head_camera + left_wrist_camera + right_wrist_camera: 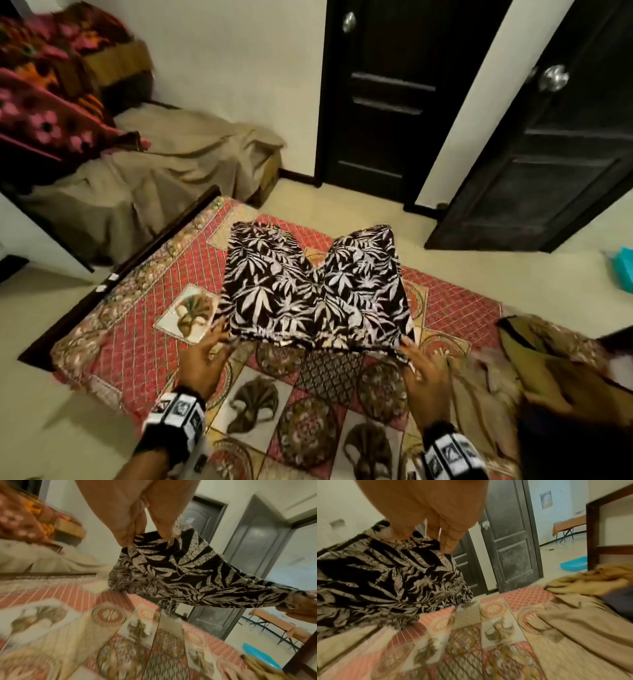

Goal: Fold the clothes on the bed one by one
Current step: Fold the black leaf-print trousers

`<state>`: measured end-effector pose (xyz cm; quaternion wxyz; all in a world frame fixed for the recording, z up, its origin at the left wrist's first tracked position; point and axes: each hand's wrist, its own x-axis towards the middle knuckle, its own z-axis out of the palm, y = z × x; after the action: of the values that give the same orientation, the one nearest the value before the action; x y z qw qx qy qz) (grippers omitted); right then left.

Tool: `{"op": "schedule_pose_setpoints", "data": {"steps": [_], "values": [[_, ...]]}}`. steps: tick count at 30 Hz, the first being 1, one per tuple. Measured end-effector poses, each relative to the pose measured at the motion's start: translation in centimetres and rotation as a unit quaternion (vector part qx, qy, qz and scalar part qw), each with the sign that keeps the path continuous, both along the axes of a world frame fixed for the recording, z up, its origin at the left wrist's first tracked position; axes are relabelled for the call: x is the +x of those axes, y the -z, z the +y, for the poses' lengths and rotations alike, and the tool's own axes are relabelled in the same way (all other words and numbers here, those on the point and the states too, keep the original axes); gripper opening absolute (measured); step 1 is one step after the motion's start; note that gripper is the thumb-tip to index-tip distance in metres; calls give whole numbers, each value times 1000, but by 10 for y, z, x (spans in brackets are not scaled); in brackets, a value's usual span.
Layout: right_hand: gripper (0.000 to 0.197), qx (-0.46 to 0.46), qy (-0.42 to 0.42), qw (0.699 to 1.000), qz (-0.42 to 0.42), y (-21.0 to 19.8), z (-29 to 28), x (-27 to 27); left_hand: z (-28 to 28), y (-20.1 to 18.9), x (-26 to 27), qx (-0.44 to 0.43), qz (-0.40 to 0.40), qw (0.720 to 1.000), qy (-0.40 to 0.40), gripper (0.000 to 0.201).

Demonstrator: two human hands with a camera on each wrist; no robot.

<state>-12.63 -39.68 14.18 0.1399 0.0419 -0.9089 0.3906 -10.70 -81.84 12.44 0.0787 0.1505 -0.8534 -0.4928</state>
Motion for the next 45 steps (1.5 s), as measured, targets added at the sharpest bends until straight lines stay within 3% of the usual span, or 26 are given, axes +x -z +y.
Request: {"op": "schedule_pose_setpoints", "data": {"steps": [4, 6, 9, 11, 13, 16, 18, 20, 24, 26, 28, 29, 31, 32, 33, 35, 36, 38, 39, 42, 45], "values": [[37, 37, 14, 991, -131, 145, 8, 51, 28, 154, 53, -2, -82, 996, -24, 37], [36, 47, 16, 986, -160, 200, 7, 76, 36, 221, 78, 12, -143, 989, -31, 40], [38, 117, -18, 961, -249, 255, 7, 103, 42, 277, 107, -32, -231, 972, 0, 9], [47, 146, -16, 947, -284, 290, 13, 123, 39, 310, 127, -64, -225, 972, 33, 29], [43, 176, -25, 929, -324, 309, 15, 140, 36, 329, 145, -64, -215, 974, 39, 19], [44, 230, -54, 916, -325, 327, 20, 165, 36, 339, 171, -141, -199, 968, 65, 20], [48, 248, -44, 913, -323, 327, 22, 179, 36, 337, 183, -204, -141, 964, 94, 27], [55, 254, -43, 913, -317, 326, 23, 194, 40, 329, 196, -217, -113, 963, 113, 25], [58, 249, -36, 904, -345, 317, 16, 207, 45, 322, 217, -229, -136, 955, 129, 36], [56, 248, -41, 895, -369, 313, 14, 211, 47, 318, 225, -254, -172, 941, 145, 28], [47, 240, -60, 884, -397, 314, 16, 211, 51, 315, 225, -304, -226, 909, 171, 19], [41, 229, -76, 877, -415, 317, 18, 208, 55, 309, 219, -334, -291, 874, 199, 30], [25, 207, -94, 857, -462, 320, 27, 196, 70, 298, 199, -370, -411, 794, 250, 70], [20, 191, -103, 849, -481, 316, 32, 186, 79, 292, 185, -365, -423, 794, 241, 83], [25, 165, -83, 861, -474, 318, 37, 175, 89, 286, 168, -357, -403, 807, 243, 85], [34, 83, 28, 893, -441, 314, 43, 149, 119, 273, 135, -344, -323, 841, 266, 74], [29, 28, 85, 901, -425, 312, 43, 132, 135, 272, 118, -329, -299, 850, 283, 67], [15, -73, 172, 888, -421, 318, 44, 101, 167, 277, 85, -308, -271, 854, 319, 61], [19, -97, 191, 875, -434, 324, 44, 87, 181, 283, 70, -303, -265, 852, 335, 61], [31, -91, 178, 852, -485, 347, 36, 59, 206, 319, 42, -301, -279, 834, 368, 64], [34, -50, 170, 866, -467, 359, 28, 59, 207, 351, 39, -307, -294, 832, 358, 76]]}}
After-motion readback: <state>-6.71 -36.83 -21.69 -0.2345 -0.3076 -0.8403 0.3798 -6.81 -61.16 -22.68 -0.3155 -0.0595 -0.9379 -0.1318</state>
